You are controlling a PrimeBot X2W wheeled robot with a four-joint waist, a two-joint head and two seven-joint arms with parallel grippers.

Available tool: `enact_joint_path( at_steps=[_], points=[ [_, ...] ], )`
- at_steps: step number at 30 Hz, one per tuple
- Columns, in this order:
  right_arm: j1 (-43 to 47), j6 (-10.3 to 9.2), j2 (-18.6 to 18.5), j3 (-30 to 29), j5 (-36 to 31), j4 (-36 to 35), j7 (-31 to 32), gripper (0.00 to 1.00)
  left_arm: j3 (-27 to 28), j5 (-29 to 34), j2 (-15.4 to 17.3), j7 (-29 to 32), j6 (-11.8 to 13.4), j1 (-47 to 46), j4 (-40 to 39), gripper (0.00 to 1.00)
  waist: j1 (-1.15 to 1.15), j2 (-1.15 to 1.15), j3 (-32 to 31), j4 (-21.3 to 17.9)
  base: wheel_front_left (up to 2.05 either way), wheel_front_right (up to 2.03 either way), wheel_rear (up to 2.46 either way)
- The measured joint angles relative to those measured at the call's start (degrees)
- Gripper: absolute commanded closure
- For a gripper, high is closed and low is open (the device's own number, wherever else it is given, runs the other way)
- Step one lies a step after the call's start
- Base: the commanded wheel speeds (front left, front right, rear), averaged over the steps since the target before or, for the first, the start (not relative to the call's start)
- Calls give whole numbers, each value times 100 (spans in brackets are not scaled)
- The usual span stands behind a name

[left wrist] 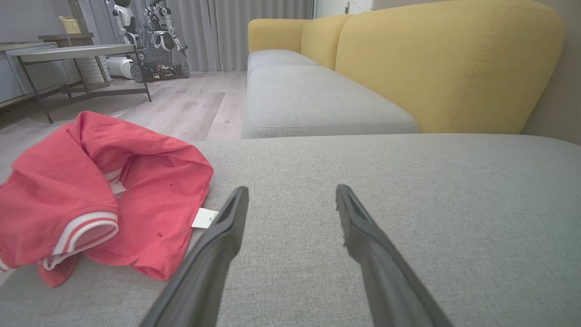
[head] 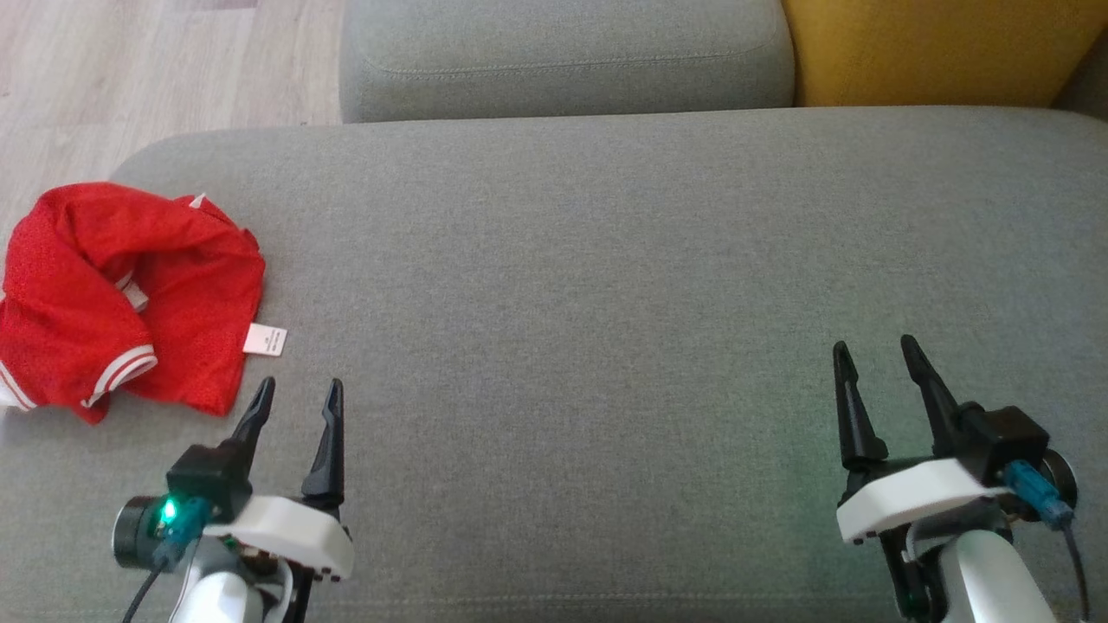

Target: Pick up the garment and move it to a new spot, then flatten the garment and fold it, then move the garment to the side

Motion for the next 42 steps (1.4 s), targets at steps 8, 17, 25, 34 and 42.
enact_joint_path(
  at_steps=[8,17,25,34,42],
  points=[
    [0,0,0,-20,0,10,0,0,24,0,-26,0,-42,-21,56,0,0,0,9,27,0,0,0],
    [2,0,1,-81,0,-47,2,0,247,-87,-57,0,-40,-143,69,0,0,0,14,292,0,0,0],
    [3,0,1,48,1,-271,105,0,430,-107,-56,0,-35,-178,67,0,0,0,45,801,0,0,0],
    [7,0,4,286,51,-445,213,0,671,-143,-51,0,-34,-224,68,0,0,0,64,1648,0,0,0],
    [8,0,7,358,98,-471,255,0,758,-143,-63,0,-41,-223,71,0,0,0,66,2192,0,0,0]
  ],
)
